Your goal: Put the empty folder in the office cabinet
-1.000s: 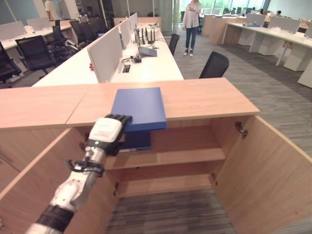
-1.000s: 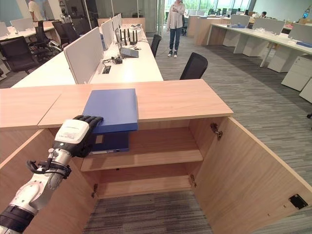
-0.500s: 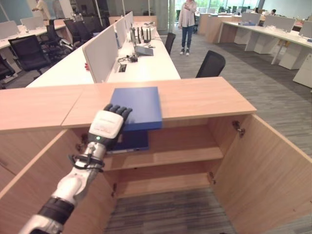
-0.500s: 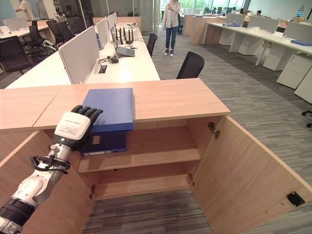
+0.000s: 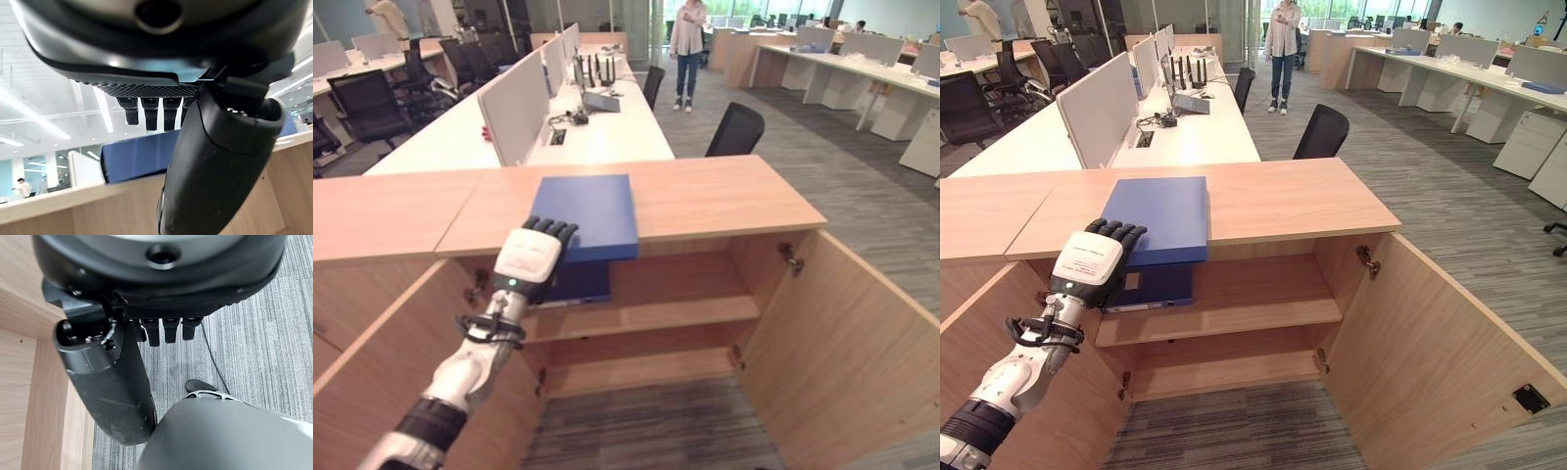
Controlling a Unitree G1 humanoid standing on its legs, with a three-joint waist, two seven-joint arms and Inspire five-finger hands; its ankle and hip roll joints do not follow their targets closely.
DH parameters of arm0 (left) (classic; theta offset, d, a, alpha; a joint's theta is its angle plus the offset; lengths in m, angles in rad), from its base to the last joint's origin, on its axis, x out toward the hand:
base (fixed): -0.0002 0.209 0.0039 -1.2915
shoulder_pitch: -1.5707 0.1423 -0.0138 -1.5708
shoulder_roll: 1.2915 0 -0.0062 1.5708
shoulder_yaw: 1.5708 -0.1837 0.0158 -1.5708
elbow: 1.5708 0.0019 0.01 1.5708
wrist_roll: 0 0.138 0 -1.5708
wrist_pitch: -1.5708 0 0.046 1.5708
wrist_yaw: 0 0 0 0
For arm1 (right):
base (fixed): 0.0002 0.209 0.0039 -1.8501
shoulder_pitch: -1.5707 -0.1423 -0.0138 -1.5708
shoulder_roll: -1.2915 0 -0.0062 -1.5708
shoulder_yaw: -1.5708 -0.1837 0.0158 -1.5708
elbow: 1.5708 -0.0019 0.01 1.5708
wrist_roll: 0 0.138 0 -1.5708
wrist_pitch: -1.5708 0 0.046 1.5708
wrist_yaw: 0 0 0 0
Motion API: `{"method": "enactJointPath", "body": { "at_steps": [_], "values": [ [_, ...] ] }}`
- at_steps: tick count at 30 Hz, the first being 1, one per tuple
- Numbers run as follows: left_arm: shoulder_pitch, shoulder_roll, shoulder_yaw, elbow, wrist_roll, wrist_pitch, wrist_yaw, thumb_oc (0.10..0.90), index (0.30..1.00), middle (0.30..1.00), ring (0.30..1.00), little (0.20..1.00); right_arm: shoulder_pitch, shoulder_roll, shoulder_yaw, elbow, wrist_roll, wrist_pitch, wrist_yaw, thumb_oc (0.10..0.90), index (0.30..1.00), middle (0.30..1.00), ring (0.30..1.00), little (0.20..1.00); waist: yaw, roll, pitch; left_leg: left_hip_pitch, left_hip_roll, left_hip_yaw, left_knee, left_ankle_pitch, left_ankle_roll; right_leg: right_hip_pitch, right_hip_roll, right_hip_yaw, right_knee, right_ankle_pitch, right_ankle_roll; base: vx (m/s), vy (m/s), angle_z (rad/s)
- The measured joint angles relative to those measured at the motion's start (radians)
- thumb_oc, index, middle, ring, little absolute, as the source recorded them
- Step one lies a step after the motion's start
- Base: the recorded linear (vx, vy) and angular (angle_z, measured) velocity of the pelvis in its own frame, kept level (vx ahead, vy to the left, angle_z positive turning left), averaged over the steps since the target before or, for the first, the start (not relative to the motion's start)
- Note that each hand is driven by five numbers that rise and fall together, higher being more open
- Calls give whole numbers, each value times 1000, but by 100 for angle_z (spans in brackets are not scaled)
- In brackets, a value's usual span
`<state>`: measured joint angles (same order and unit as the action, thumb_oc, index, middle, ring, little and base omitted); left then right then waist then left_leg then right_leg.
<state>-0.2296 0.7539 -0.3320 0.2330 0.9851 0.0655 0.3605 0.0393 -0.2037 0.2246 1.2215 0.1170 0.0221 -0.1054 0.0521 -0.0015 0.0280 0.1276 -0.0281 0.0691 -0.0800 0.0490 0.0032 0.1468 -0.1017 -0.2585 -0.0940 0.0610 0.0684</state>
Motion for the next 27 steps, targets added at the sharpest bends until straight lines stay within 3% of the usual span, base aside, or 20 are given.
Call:
{"method": "enactJointPath", "body": {
  "at_steps": [6, 21, 27],
  "values": [
    [-59, 0, -9, 52, -37, 43, 44, 400, 300, 300, 300, 300, 0, 2, 0, 0, 0, -1, -1, 800, 900, 900, 900, 900, 0, -3, -2, 2, 0, 4, 0, 0, 0, 1, 0, 3, 0, 1, 0, 0, 0, 0],
    [-74, 0, 7, 53, -34, 66, 114, 400, 300, 300, 300, 300, 2, 3, 0, 0, 1, -4, -8, 800, 900, 900, 900, 900, -24, -2, -13, 7, 1, 10, 0, -3, 3, 2, 1, 6, 0, 2, -1, 0, 0, 0],
    [-65, -72, 72, -18, -95, 82, 101, 400, 300, 300, 300, 300, 3, 6, -2, 0, 1, -3, -14, 800, 900, 900, 900, 900, -20, -5, -16, 2, 1, 7, 0, -3, 3, 0, 1, 6, 0, 2, -1, 0, 0, 1]
  ]
}}
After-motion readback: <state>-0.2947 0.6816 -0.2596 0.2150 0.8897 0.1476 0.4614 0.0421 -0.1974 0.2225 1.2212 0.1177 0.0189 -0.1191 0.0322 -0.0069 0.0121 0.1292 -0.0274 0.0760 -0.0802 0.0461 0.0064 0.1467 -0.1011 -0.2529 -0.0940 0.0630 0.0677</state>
